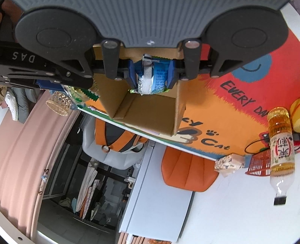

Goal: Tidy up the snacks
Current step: 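Carry both snacks over the cardboard box and open both grippers to drop them, then move both grippers back from the box toward the snack pile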

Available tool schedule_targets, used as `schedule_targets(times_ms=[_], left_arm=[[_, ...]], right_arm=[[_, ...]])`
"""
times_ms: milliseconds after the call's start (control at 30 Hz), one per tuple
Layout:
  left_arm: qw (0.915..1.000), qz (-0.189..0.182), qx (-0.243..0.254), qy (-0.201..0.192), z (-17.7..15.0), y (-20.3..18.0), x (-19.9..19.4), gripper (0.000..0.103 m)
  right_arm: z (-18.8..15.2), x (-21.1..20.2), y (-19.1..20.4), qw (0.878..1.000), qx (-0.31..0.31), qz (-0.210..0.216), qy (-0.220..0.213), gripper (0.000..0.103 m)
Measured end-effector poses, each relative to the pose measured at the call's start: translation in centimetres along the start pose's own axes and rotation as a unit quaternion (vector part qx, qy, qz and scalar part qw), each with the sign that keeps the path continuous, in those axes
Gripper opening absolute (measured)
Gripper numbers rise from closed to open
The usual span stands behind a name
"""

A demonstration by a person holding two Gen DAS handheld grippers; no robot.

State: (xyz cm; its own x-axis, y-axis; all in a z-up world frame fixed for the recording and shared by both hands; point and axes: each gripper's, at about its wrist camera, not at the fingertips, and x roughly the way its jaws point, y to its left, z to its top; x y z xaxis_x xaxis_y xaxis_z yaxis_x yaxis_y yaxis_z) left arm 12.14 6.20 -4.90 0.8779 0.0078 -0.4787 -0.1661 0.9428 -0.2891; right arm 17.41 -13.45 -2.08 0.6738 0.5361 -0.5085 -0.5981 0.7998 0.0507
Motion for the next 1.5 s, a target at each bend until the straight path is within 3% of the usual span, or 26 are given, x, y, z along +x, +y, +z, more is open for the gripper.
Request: schedule_targets(times_ms=[167,367,467,533,633,900,1500], left_arm=[[1.0000,-0.002,-0.002,-0.008,0.1,0.6,-0.1,0.047],[0.9996,0.001,-0.023,-0.015,0.5,1.5,-0.8,0.049],[0.9993,0.000,-0.033,-0.018,0.5,1.7,-1.2,0.051],[0.9992,-0.003,-0.036,-0.018,0.5,1.7,-1.4,0.052],[0.9991,-0.004,-0.037,-0.018,0.6,1.6,-1.6,0.056],[0.9996,0.001,-0.025,-0.014,0.2,0.3,-1.9,0.077],[0.9999,-0.006,0.013,-0.003,-1.2,-4.3,-2.9,0.089]], right_arm=[[0.2,0.9,0.6,1.000,-0.005,0.000,0.006,0.057],[0.6,1.5,0.9,1.000,-0.001,0.004,0.004,0.058],[0.7,1.6,0.8,1.000,0.006,0.019,0.000,0.064],[0.7,1.5,0.9,1.000,0.005,0.018,-0.002,0.073],[0.5,1.2,0.5,1.000,0.014,0.014,-0.003,0.076],[-0.6,-0.1,-1.2,0.999,0.037,0.010,0.007,0.084],[-3.7,-4.0,-6.5,0.994,0.102,-0.022,0.002,0.097]])
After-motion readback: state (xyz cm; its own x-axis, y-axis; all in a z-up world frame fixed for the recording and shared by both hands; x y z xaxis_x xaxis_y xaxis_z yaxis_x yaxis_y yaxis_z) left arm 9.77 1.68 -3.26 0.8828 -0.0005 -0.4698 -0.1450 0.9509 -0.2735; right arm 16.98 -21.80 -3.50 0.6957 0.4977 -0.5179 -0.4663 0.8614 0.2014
